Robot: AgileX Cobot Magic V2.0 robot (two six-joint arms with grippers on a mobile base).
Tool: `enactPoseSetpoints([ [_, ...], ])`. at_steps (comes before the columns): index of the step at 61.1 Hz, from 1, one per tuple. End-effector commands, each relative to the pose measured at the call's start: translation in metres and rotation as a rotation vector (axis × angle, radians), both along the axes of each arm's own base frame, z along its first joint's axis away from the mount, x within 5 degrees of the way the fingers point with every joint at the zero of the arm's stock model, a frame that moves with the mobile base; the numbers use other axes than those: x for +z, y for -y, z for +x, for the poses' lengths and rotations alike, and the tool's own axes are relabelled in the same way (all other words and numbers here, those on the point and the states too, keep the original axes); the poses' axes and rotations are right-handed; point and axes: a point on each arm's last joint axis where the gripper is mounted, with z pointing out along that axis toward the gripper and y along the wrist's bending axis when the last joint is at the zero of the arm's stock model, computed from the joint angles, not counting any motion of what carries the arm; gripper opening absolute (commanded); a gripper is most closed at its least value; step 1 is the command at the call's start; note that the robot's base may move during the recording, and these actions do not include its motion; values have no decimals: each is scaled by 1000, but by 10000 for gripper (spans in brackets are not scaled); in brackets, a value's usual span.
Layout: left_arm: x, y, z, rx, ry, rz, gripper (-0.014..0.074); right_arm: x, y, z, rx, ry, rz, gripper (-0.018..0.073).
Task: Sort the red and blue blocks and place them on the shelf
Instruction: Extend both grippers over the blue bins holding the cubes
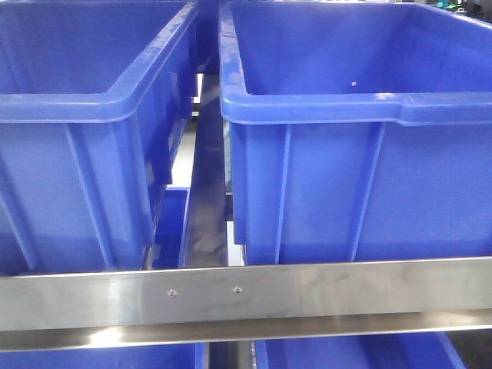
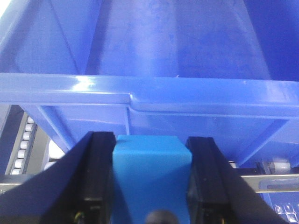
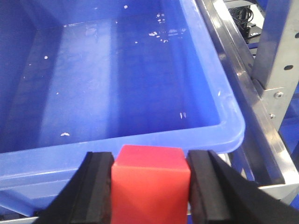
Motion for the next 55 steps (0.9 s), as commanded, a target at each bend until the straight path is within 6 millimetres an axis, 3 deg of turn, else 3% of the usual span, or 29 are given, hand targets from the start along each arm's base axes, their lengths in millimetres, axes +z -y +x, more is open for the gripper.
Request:
enactPoseSetpoints([
  [1, 15, 2, 3, -12, 100, -15, 123, 18, 1, 3, -3, 120, -10, 56],
  [39, 16, 3, 3, -15, 103, -46, 123, 18, 1, 3, -3, 130, -10, 56],
  [55, 29, 4, 3, -16, 139, -80, 123, 19, 1, 3, -3, 133, -10, 56],
])
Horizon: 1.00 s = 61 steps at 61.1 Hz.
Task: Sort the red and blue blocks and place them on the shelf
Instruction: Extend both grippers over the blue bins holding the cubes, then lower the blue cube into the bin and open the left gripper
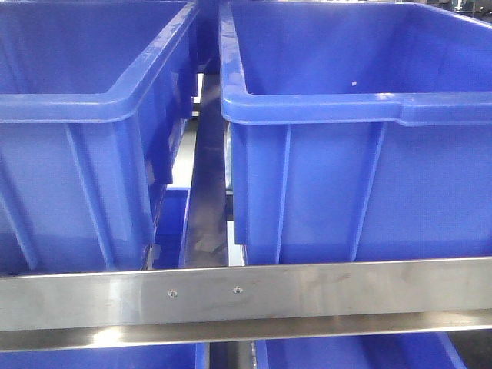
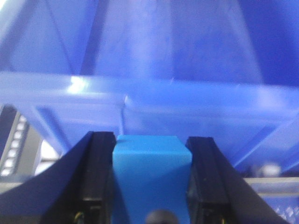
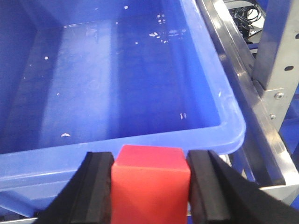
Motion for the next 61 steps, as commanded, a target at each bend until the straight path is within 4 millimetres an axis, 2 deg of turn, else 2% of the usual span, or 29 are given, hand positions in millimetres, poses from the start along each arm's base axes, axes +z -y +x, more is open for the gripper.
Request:
enactPoseSetpoints([
  [1, 24, 2, 3, -11, 124, -42, 123, 18, 1, 3, -3, 127, -10, 56],
  [24, 47, 2, 0, -12, 193, -59, 123, 26, 1, 3, -3, 162, -10, 56],
  [43, 66, 2, -2, -16, 253, -76, 123, 46, 1, 9, 9, 198, -84, 56],
  [61, 76, 6, 18, -24, 241, -73, 123, 59, -6, 32, 50, 172, -82, 56],
])
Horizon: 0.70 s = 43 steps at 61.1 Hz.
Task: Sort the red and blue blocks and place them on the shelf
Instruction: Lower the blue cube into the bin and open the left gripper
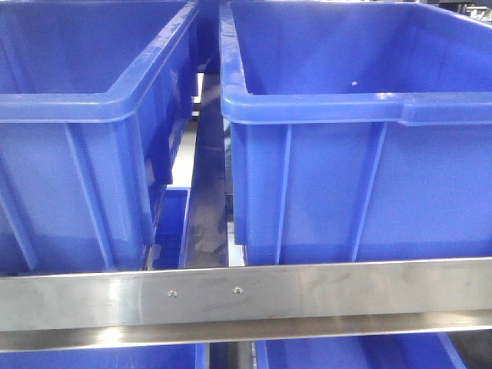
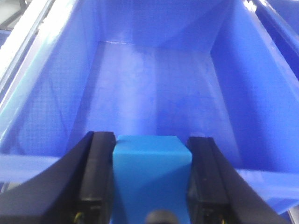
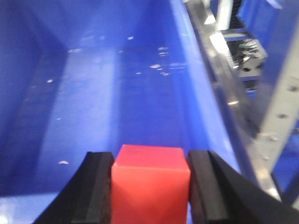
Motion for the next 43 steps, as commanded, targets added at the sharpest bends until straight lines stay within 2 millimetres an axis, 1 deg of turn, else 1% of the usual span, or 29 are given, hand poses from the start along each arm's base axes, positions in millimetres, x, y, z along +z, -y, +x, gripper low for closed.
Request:
enactPoseSetpoints([
  [1, 24, 3, 11, -16, 120, -27, 123, 24, -3, 10, 20, 122, -6, 56],
  [9, 31, 6, 27, -22, 120, -18, 123, 30, -6, 26, 33, 119, -6, 56],
  [23, 40, 13, 64, -26, 64, 3, 123, 36, -10, 57, 38, 123, -5, 56],
  [31, 45, 17, 84, -35, 76, 18, 123, 36, -12, 74, 40, 105, -6, 56],
  [43, 44, 22, 113, -43, 48, 35, 123, 32, -14, 96, 41, 69, -9, 56],
])
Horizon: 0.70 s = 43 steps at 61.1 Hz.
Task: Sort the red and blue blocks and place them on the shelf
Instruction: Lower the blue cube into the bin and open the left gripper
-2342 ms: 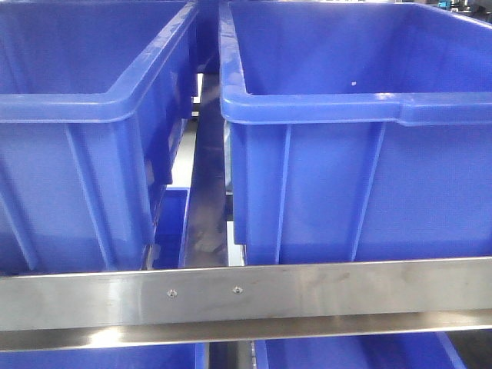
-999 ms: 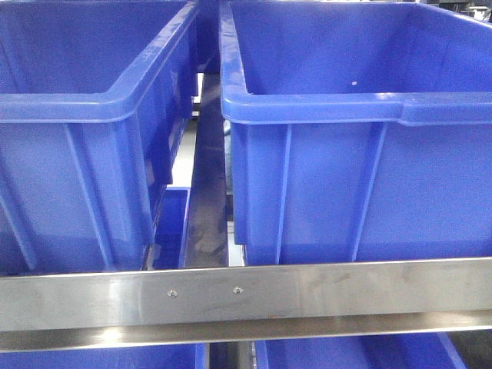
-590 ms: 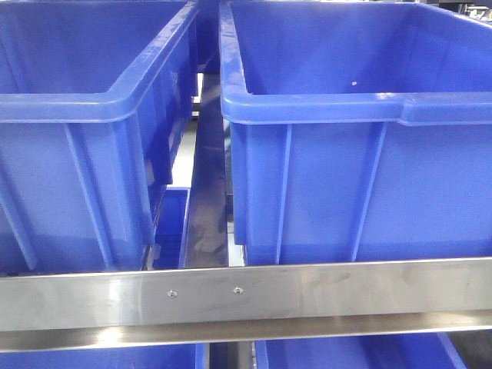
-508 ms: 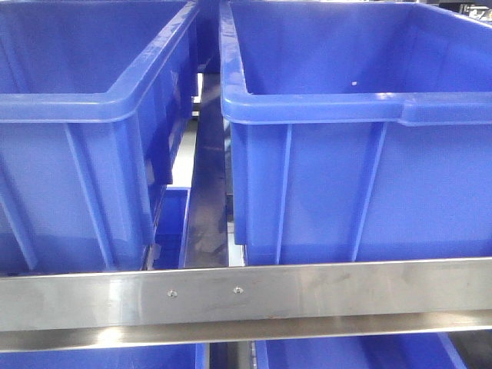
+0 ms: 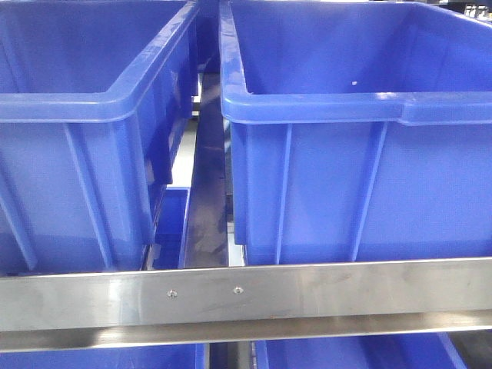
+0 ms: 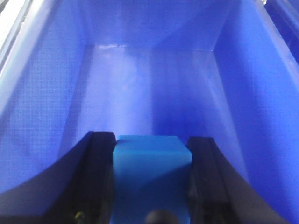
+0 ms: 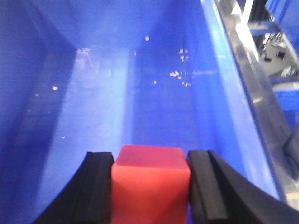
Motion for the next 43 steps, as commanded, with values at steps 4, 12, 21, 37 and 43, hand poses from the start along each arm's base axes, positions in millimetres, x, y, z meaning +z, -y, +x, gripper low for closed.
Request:
enactPoseSetpoints([
  [4, 18, 5, 20, -19, 107, -19, 123, 21, -2, 14, 10, 122, -1, 56],
  [12, 11, 8, 35, -24, 81, -15, 123, 18, -3, 23, 10, 105, -2, 56],
  [21, 2, 10, 45, -26, 51, -11, 123, 15, -3, 28, 12, 110, -1, 56],
  [37, -2, 10, 48, -25, 38, -15, 123, 16, -4, 28, 13, 127, 1, 58],
  [43, -2, 10, 48, -24, 34, -14, 130, 16, -4, 28, 13, 121, 0, 60],
])
